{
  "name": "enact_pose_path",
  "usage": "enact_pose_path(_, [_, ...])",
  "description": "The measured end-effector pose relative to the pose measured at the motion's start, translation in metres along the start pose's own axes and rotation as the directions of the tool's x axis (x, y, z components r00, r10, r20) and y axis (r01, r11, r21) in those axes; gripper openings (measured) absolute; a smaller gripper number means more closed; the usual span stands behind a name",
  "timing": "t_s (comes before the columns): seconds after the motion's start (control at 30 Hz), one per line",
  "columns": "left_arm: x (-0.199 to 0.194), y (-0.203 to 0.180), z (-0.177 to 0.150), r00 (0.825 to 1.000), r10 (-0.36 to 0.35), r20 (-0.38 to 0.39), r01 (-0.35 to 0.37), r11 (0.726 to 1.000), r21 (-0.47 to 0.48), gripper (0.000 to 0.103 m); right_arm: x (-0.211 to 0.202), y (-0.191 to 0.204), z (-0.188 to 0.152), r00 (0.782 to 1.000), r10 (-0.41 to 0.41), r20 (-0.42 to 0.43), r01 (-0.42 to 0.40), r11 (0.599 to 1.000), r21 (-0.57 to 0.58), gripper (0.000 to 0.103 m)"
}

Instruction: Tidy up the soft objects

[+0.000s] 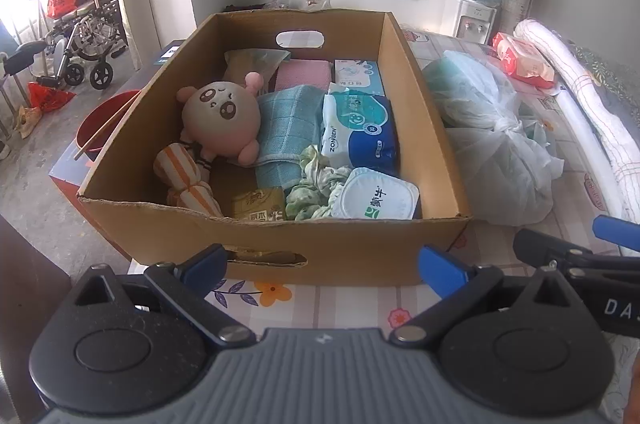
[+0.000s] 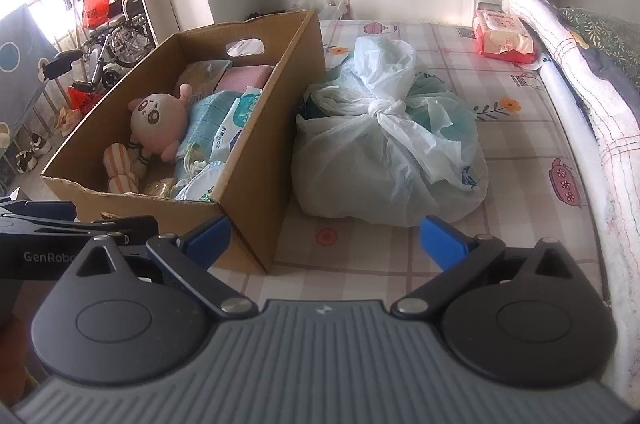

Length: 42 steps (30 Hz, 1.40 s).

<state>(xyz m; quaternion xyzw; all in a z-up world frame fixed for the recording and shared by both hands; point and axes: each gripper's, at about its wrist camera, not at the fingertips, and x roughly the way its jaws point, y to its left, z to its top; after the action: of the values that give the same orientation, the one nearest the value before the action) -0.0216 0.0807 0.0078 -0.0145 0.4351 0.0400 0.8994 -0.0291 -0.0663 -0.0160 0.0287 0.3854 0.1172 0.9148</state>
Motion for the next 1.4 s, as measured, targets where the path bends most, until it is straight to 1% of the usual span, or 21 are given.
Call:
enact_pose_path(0.5, [0.0008,0.0007,0.0012,1.0,0.016,-0.009,-0.016,1.0,-0.014,0.101,0.0056,0.0023,0.0033,1.0,0.001,-0.007,-0.002,1.0,-0.022,0.101])
enact_pose_path(1.4, [0.0,0.0008,-0.0021,1.0,0.016,-0.016,-0.017,1.0,-0.024,0.1,0.0053,0.0026,0.0045,1.0,0.004,-0.011,-0.004,1.0,-0.027,0.101])
